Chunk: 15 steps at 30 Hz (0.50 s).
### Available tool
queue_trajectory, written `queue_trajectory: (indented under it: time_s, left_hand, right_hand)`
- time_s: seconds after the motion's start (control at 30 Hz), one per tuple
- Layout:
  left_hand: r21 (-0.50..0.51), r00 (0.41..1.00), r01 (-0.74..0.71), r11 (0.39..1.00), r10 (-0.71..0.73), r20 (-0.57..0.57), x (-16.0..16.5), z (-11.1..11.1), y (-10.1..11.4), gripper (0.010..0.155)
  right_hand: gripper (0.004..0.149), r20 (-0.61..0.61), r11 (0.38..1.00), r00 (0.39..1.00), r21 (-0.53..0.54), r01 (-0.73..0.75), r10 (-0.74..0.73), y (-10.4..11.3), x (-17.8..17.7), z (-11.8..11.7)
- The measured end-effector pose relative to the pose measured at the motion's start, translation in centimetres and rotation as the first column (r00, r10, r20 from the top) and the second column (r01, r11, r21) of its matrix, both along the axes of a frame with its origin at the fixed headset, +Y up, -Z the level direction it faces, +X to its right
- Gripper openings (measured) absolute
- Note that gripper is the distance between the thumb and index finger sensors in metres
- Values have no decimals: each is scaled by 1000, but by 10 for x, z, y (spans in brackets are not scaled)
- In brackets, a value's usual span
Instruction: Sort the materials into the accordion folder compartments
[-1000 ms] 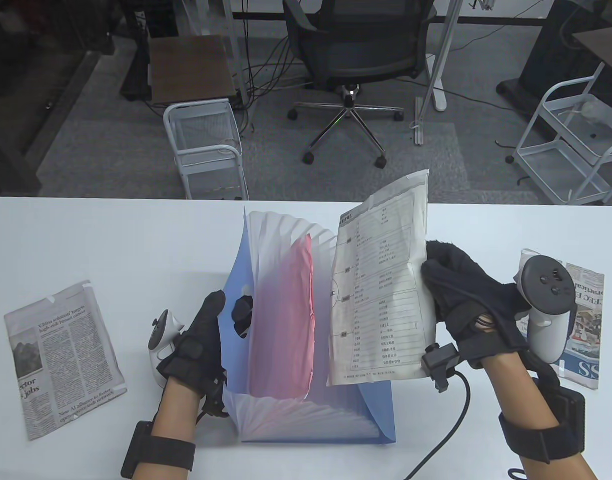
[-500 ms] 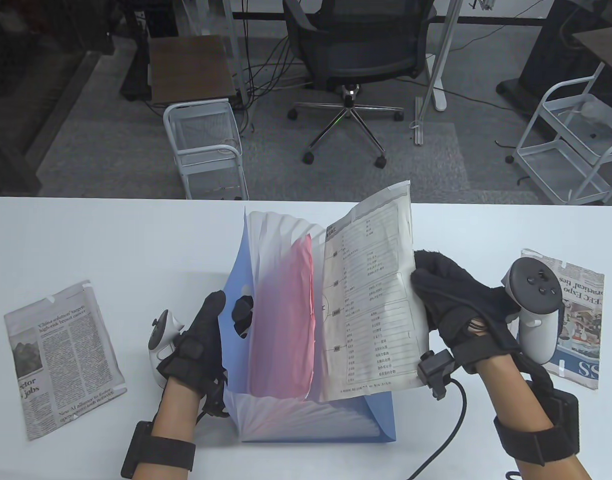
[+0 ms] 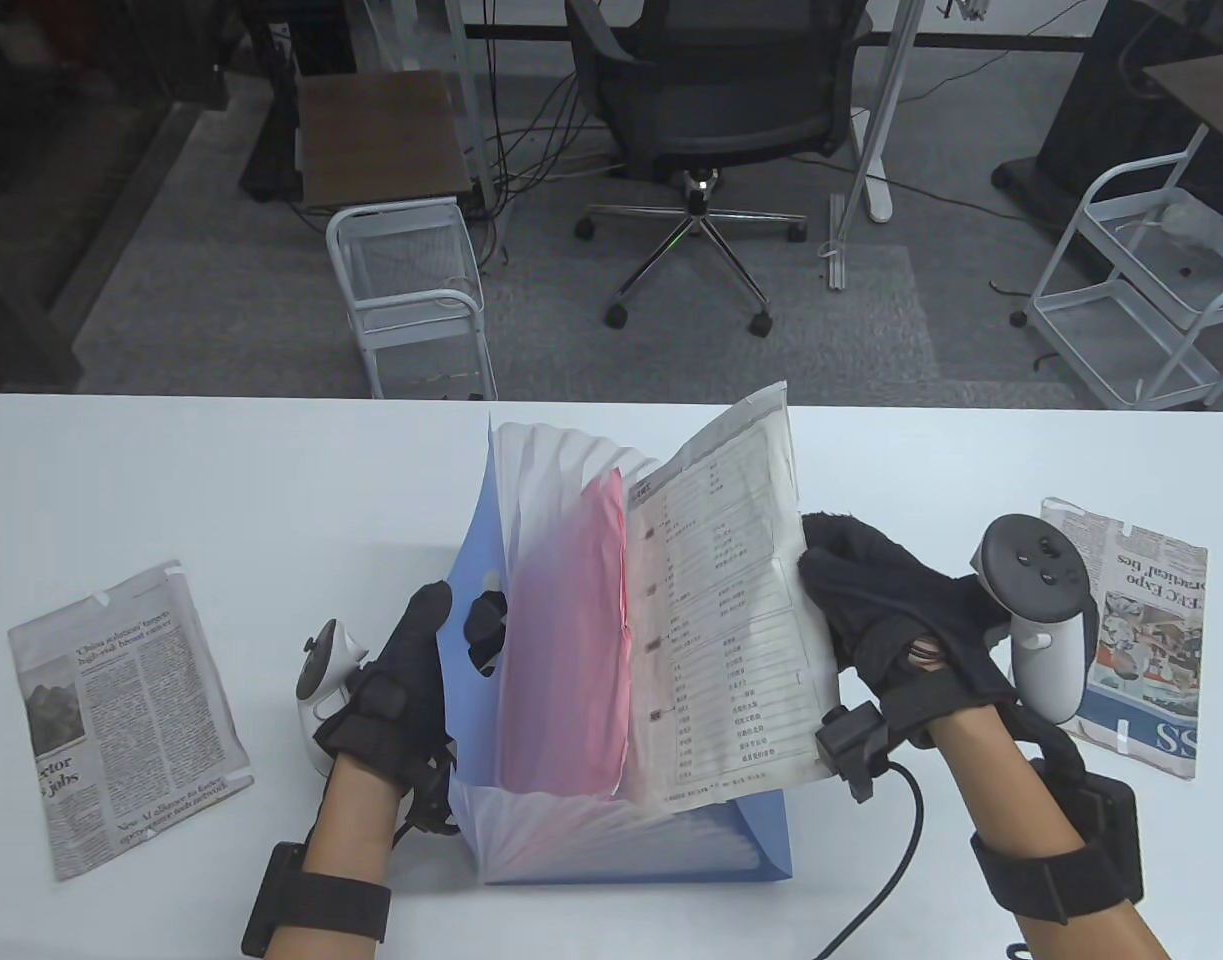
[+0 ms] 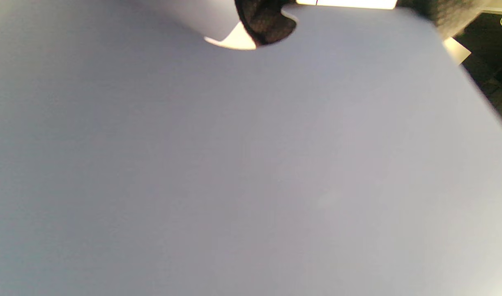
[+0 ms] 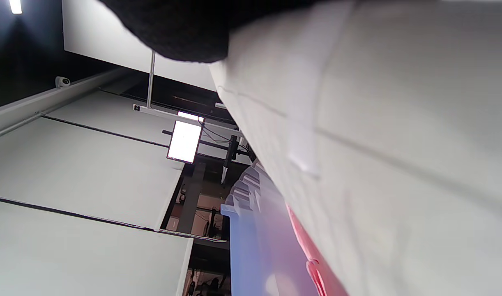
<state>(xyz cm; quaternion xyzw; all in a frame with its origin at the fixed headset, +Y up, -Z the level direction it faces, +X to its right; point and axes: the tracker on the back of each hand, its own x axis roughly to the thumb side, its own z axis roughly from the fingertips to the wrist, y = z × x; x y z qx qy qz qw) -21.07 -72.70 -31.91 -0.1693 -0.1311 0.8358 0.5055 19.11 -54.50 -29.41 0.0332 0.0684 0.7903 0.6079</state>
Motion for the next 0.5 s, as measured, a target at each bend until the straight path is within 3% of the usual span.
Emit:
queue_trajectory:
  time_s: [0.17, 0.5]
  left_hand:
    - [1, 1000, 1, 1000, -1, 1, 0, 0, 0, 68]
    - [1, 1000, 2, 1000, -2, 3, 1, -1, -1, 68]
  right_hand:
    - [54, -32, 997, 997, -28, -67, 66, -6, -9, -5]
    - [40, -41, 921, 923, -57, -385, 383, -13, -35, -15]
